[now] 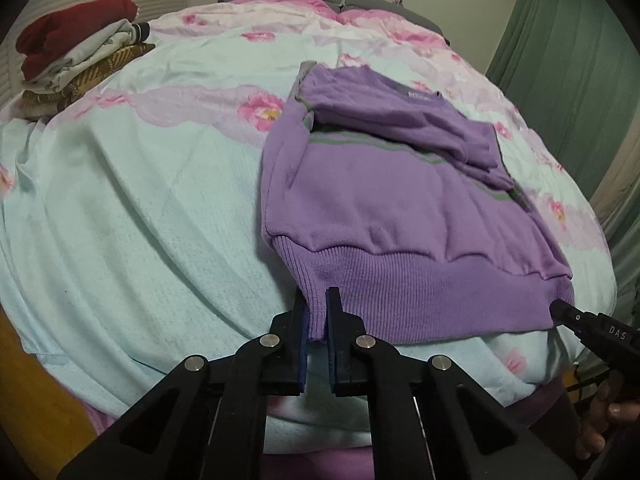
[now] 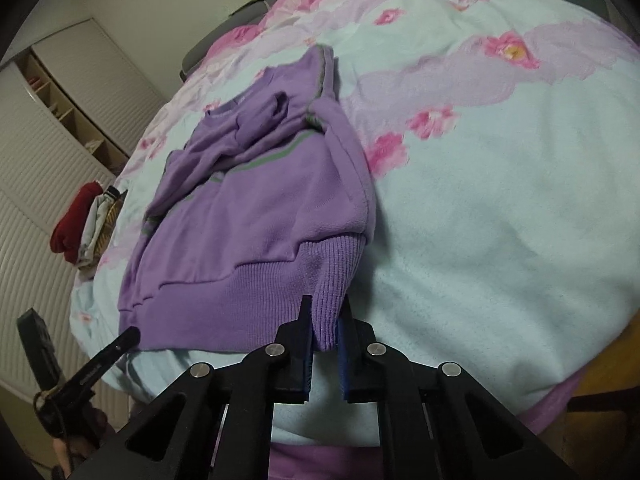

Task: Fold small clothes

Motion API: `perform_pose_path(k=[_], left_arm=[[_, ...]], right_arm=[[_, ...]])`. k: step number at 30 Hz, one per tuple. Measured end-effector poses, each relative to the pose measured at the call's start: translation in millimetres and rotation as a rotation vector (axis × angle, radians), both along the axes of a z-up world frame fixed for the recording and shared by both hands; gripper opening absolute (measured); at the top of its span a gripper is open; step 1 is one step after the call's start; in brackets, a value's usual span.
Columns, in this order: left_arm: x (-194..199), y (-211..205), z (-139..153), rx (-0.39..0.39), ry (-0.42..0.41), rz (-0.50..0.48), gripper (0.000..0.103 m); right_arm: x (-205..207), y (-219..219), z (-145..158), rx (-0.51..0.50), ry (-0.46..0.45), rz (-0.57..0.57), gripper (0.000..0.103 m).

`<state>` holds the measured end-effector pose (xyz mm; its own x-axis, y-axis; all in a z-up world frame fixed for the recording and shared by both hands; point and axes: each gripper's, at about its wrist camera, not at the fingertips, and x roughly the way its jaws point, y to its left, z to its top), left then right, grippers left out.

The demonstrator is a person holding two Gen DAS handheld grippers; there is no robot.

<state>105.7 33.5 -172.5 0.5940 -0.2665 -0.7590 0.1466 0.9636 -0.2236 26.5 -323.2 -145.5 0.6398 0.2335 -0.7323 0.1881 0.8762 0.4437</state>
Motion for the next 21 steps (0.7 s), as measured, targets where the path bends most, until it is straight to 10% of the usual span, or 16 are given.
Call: perform_pose_path(k=[21], left_arm=[[112.9, -13.2, 113.2, -0.092, -0.281, 0.029, 0.009]], right_arm=[[96.8, -15.6, 116.2, -0.017, -0.329, -0.021, 0.009]])
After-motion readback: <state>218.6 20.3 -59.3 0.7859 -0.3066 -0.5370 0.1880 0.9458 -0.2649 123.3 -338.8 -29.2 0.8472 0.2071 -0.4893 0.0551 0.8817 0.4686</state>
